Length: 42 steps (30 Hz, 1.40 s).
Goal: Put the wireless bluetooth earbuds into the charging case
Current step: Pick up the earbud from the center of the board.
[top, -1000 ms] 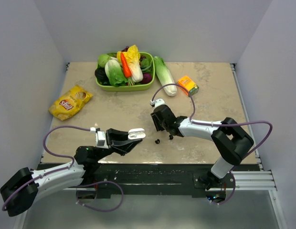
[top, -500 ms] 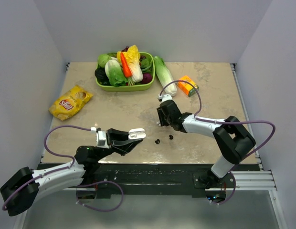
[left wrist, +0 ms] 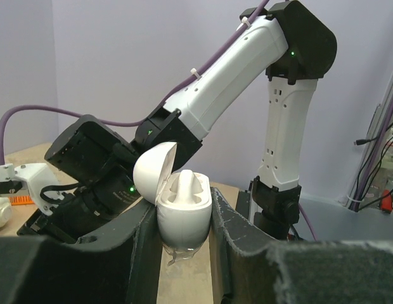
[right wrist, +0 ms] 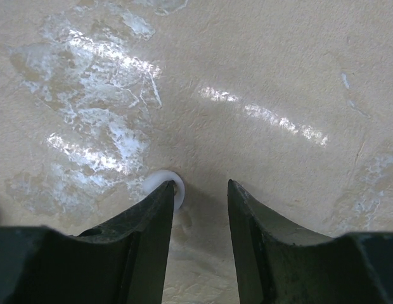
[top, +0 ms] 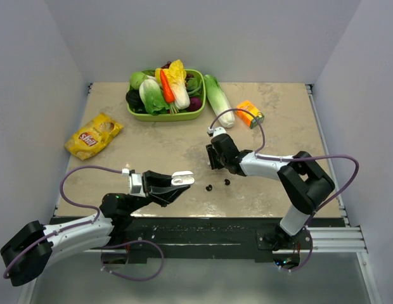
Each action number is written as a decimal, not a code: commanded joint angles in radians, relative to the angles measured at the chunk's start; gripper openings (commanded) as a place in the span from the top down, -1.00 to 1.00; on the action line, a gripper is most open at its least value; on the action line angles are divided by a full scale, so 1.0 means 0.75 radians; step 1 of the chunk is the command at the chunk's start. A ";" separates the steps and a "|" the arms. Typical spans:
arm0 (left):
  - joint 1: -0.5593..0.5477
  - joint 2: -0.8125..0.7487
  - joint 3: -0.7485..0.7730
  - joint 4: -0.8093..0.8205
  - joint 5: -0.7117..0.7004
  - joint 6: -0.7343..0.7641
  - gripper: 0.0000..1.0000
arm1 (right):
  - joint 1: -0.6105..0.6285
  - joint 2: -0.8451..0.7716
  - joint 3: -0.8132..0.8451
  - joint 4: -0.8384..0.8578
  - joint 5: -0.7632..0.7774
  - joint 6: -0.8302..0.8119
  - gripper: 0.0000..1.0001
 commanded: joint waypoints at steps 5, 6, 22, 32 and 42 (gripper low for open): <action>-0.005 -0.017 -0.278 0.326 0.002 -0.019 1.00 | 0.005 0.037 0.001 0.048 -0.033 0.020 0.12; -0.005 -0.019 -0.278 0.326 0.002 -0.021 1.00 | 0.007 0.041 -0.001 0.061 -0.036 0.020 0.12; -0.005 0.003 -0.280 0.347 0.004 -0.027 1.00 | 0.056 0.071 -0.044 0.112 -0.132 0.049 0.24; -0.005 0.001 -0.284 0.347 0.006 -0.025 1.00 | 0.072 0.080 -0.076 0.138 -0.162 0.071 0.60; -0.005 -0.009 -0.282 0.345 0.002 -0.033 1.00 | 0.074 -0.039 -0.152 0.157 -0.075 0.151 1.00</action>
